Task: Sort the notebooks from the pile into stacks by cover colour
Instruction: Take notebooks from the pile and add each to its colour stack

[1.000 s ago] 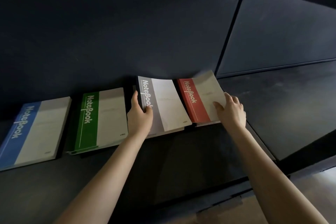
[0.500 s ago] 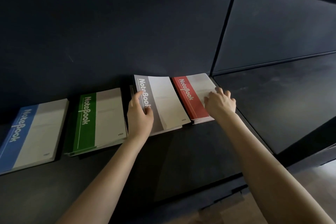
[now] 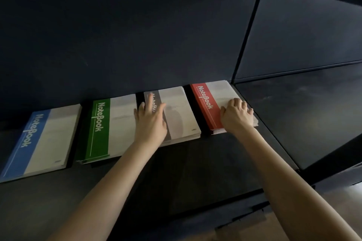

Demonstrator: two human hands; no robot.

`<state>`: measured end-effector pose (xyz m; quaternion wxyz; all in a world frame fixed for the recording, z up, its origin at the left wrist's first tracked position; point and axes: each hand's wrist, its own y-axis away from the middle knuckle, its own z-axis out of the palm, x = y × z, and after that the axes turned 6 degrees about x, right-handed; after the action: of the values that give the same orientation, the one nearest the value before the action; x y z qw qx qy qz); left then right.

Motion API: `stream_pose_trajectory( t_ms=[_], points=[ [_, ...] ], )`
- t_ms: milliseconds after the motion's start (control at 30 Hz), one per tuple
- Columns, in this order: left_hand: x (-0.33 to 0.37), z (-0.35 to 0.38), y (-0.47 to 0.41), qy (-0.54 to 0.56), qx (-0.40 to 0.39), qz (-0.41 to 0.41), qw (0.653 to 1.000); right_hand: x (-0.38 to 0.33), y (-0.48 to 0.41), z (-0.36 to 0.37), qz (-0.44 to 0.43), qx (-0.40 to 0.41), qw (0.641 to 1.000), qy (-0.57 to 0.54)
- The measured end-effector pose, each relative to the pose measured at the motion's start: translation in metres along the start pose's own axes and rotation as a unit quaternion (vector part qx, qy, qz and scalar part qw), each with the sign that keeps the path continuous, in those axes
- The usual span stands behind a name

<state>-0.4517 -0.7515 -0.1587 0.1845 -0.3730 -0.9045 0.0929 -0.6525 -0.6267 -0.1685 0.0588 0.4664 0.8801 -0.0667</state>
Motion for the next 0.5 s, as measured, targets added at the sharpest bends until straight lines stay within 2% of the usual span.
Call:
stream_pose_trajectory(
  t_ms=[100,233,500],
  points=[
    [0.012,0.003,0.004,-0.016,-0.041,0.057,0.997,-0.011,-0.002,0.002,0.0,-0.03,1.0,0.005],
    [0.019,0.017,0.006,-0.053,-0.15,0.076,0.984,-0.011,-0.003,0.004,-0.001,-0.03,1.0,0.0],
    [0.017,0.021,0.004,-0.086,-0.18,0.067,0.978,0.002,-0.009,0.001,-0.042,-0.008,0.999,0.018]
  ],
)
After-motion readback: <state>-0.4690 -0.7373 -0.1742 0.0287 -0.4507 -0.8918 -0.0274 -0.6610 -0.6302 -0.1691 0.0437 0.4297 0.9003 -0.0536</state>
